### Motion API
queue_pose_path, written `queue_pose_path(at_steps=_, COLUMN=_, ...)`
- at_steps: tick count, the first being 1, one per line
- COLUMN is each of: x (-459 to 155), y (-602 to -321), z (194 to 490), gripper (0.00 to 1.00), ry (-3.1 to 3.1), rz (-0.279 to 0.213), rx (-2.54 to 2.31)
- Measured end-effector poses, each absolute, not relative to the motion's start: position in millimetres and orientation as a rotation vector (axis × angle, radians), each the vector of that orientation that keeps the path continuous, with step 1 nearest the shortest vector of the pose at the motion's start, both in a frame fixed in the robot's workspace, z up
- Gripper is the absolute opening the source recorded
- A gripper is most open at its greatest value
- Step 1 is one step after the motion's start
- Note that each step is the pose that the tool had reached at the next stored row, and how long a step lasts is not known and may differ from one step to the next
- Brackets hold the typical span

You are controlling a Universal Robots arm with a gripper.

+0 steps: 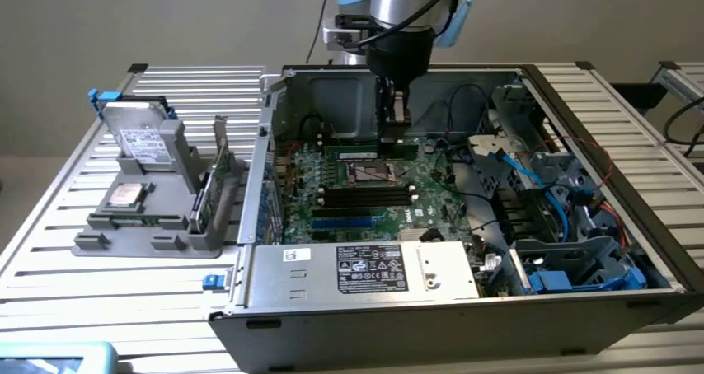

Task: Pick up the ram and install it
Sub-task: 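Insert the ram into the slot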

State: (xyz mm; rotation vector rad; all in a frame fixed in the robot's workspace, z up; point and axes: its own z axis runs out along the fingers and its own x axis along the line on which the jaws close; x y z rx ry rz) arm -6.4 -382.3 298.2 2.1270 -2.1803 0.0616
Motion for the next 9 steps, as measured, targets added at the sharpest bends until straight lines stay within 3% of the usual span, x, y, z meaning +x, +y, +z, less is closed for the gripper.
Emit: queue_pose_path(at_steps=9, x=-4.4, y=-382.6, z=283.1, gripper=0.13, ry=-2.182, rz=0.062, rx=2.126)
